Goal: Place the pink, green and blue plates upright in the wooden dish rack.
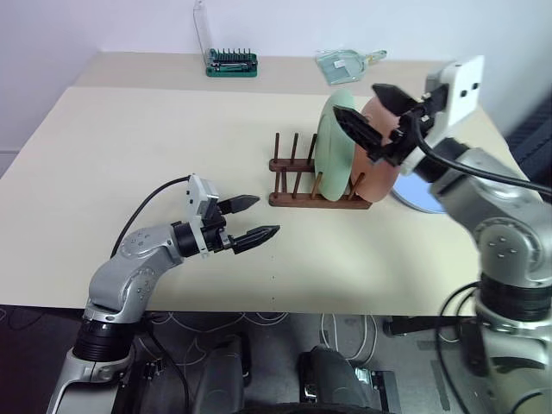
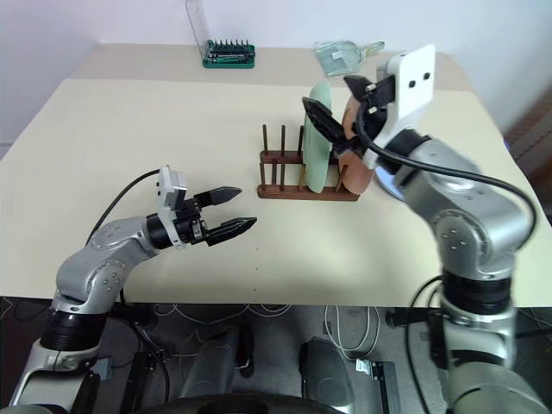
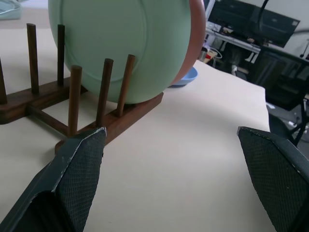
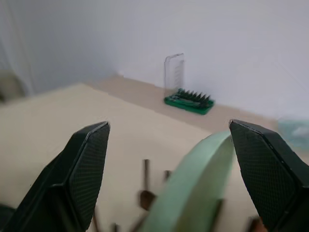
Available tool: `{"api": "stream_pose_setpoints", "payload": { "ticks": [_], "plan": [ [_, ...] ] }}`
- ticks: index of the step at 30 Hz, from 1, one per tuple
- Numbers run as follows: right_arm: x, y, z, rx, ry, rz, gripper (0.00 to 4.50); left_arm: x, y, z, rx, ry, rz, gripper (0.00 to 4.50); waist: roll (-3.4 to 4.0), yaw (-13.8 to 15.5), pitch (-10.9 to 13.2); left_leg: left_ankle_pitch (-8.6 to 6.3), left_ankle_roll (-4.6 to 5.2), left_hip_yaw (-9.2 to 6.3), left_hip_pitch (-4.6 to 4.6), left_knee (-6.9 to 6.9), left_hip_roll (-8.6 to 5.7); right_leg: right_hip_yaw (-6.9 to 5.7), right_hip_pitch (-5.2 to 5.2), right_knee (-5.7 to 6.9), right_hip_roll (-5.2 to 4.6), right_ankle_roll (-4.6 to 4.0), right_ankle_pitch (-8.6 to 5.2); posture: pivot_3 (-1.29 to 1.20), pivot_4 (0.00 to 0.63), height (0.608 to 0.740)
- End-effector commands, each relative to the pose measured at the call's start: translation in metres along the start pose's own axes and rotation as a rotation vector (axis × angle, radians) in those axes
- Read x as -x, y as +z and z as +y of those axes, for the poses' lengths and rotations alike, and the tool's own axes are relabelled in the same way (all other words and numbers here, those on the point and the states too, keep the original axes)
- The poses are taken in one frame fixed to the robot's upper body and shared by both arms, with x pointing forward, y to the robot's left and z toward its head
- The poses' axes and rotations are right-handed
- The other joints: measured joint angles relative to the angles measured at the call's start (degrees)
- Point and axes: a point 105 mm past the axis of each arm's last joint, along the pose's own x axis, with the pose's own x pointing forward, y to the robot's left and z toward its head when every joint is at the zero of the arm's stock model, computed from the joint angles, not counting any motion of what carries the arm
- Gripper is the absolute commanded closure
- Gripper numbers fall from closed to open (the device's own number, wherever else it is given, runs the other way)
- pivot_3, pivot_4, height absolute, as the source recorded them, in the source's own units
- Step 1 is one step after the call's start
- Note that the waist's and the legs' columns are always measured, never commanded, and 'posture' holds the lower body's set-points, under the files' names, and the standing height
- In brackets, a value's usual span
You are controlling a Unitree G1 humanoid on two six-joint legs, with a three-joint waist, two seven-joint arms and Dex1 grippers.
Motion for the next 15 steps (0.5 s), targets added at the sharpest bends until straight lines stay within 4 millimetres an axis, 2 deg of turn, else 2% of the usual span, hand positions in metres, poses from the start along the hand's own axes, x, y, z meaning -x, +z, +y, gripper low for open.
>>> {"api": "stream_pose_setpoints", "payload": {
  "ticks": [1,3,5,7,9,12,15],
  "plan": [
    [0.035,0.016,-0.046,0.174,-0.114,0.021,0.48,0.0,0.006,-0.001,-0.045,-0.013,-0.016,0.0,-0.01,0.1,0.0,-0.01,0.02,0.0,-0.02,0.0,-0.01,0.0,0.01,-0.02,-0.01,0.01,0.0,0.0,0.15,0.732],
    [0.057,0.007,-0.071,0.227,-0.169,0.104,0.48,0.0,0.004,0.0,-0.041,-0.016,-0.015,0.0,-0.01,0.1,0.0,-0.01,0.03,0.01,-0.03,0.01,-0.01,-0.01,0.02,-0.05,-0.01,0.01,0.0,0.0,0.15,0.732],
    [0.076,-0.008,-0.085,0.219,-0.179,0.183,0.48,0.001,0.003,0.001,-0.039,-0.02,-0.015,0.0,0.01,0.0,0.0,0.0,0.03,0.01,-0.01,0.03,0.0,-0.01,0.03,-0.03,0.02,0.01,0.0,0.0,0.15,0.732],
    [0.092,-0.03,-0.085,0.181,-0.131,0.258,0.48,0.001,0.002,0.001,-0.038,-0.026,-0.016,0.0,0.03,-0.2,0.0,0.0,0.02,0.01,0.05,0.02,0.02,-0.01,0.07,-0.02,0.04,0.01,0.0,0.0,0.15,0.732],
    [0.103,-0.062,-0.09,0.162,-0.131,0.381,0.48,0.0,0.0,0.002,-0.037,-0.036,-0.018,0.0,0.13,-0.5,-0.1,0.01,0.02,0.05,0.16,0.01,0.02,0.01,0.11,0.02,0.05,0.01,0.0,0.0,0.15,0.732],
    [0.109,-0.116,-0.089,0.251,-0.099,0.588,0.48,-0.002,0.0,0.003,-0.042,-0.046,-0.019,0.0,0.22,-0.7,-0.1,0.0,0.03,0.12,0.44,0.01,0.04,0.09,0.25,0.08,0.07,0.01,0.0,0.0,0.15,0.732],
    [0.108,-0.153,-0.087,0.285,-0.072,0.677,0.48,-0.004,0.001,0.003,-0.047,-0.052,-0.021,0.0,0.26,-0.6,-0.1,0.01,0.03,0.14,0.56,0.02,0.05,0.11,0.34,0.1,0.07,0.01,0.0,0.0,0.15,0.732]
  ]
}}
